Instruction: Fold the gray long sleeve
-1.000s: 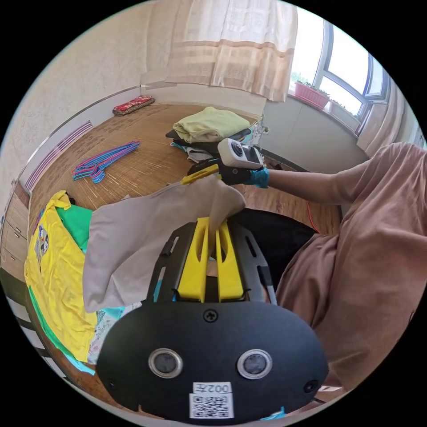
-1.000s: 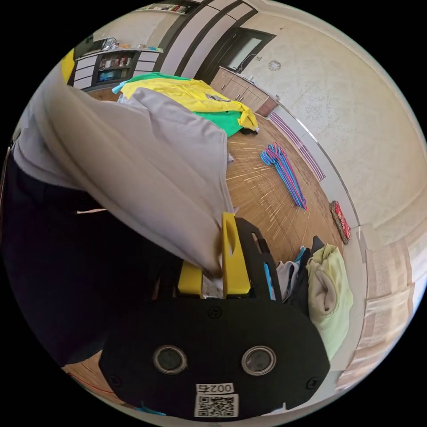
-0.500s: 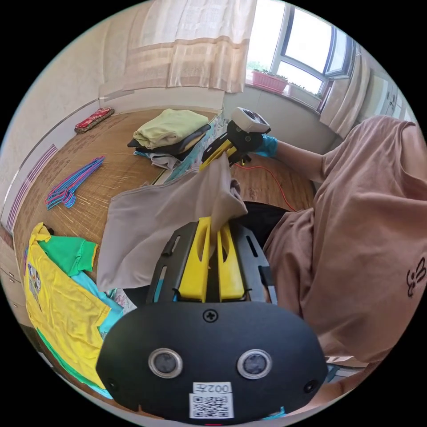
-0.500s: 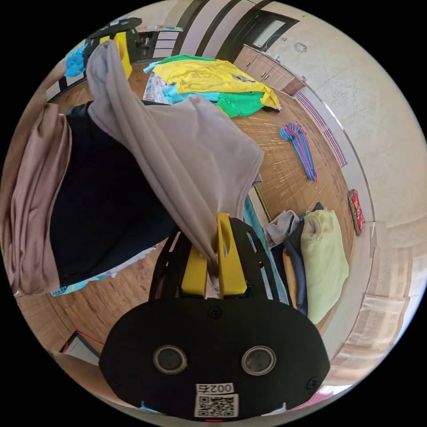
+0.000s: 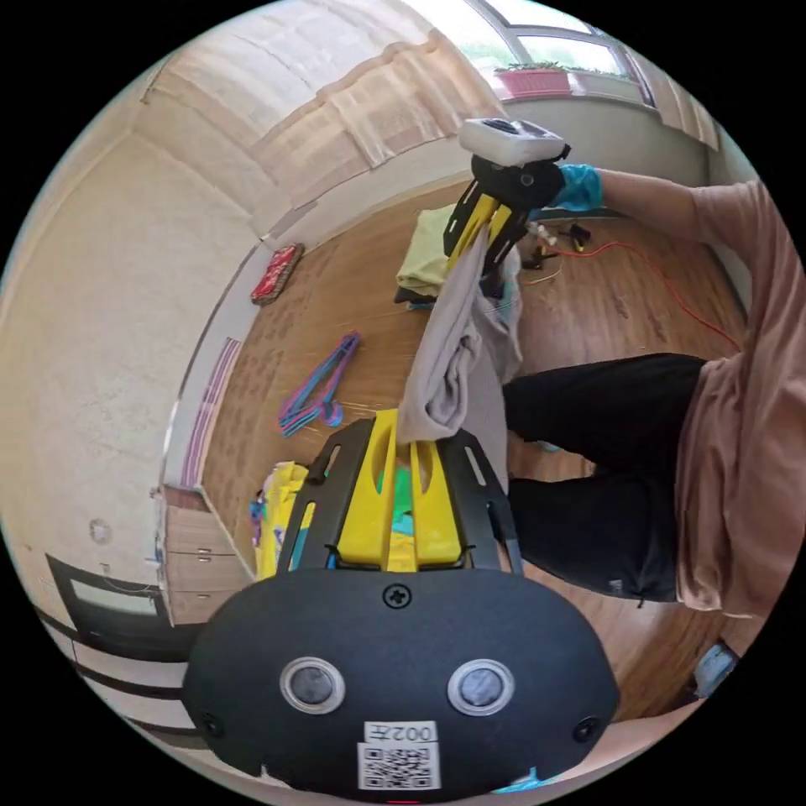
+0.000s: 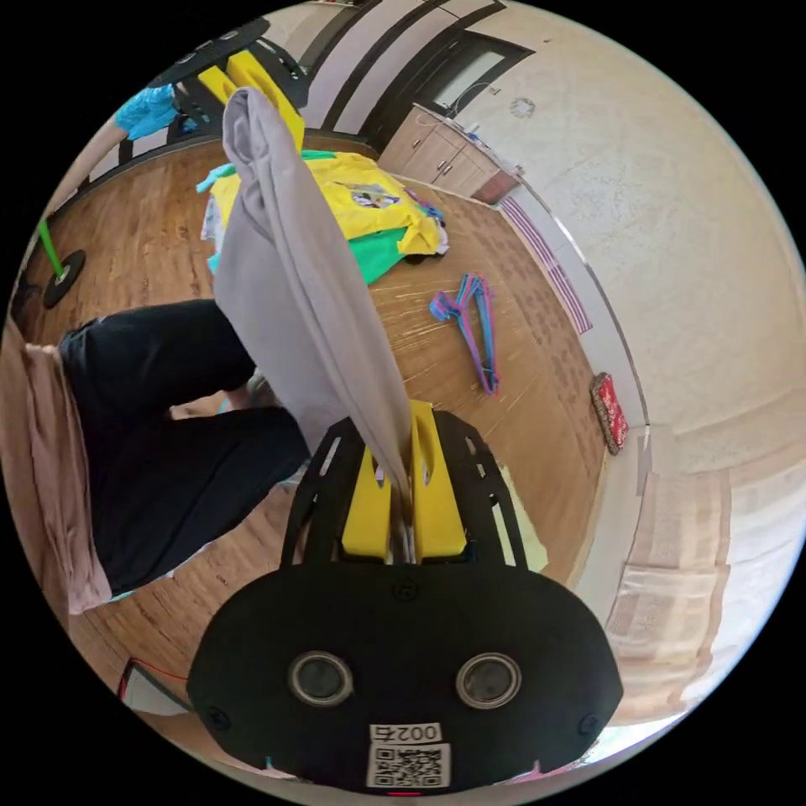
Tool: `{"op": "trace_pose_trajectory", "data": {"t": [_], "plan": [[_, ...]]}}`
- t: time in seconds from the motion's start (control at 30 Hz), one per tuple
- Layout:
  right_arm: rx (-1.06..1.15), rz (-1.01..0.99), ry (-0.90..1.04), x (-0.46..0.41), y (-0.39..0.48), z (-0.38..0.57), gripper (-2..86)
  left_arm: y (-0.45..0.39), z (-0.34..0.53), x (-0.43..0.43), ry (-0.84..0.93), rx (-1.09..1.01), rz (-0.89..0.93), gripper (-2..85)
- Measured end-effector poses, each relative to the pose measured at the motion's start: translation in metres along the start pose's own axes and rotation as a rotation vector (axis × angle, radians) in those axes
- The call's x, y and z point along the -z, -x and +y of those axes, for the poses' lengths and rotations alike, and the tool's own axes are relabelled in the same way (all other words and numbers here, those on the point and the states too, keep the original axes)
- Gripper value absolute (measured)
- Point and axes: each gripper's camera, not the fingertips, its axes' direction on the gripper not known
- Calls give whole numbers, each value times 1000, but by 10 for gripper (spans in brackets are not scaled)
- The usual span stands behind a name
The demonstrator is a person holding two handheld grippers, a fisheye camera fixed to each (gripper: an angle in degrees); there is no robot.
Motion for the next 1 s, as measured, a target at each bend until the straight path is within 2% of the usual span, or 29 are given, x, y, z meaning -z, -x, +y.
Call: {"op": "trace_pose_trajectory", "data": {"t": [0.2, 0.33, 0.43, 0.67, 0.8, 1.0], "plan": [[-137, 264, -41, 18, -65, -65, 0, 73, -41, 0, 37, 116, -298, -8], [-166, 363, -46, 21, -70, -72, 0, 86, -53, 0, -8, 184, -367, -8], [-156, 329, -32, -1, -57, -58, 1, 74, -48, -18, -27, 188, -293, -8], [-105, 25, 101, -96, 44, 15, 7, -36, 10, -116, 35, 165, 121, -9], [-23, -140, 196, -136, 119, 56, 22, -96, 49, -153, 68, 252, 355, -9], [-62, -171, 161, -132, 147, 80, 48, -109, 66, -149, 91, 300, 359, -8]]}}
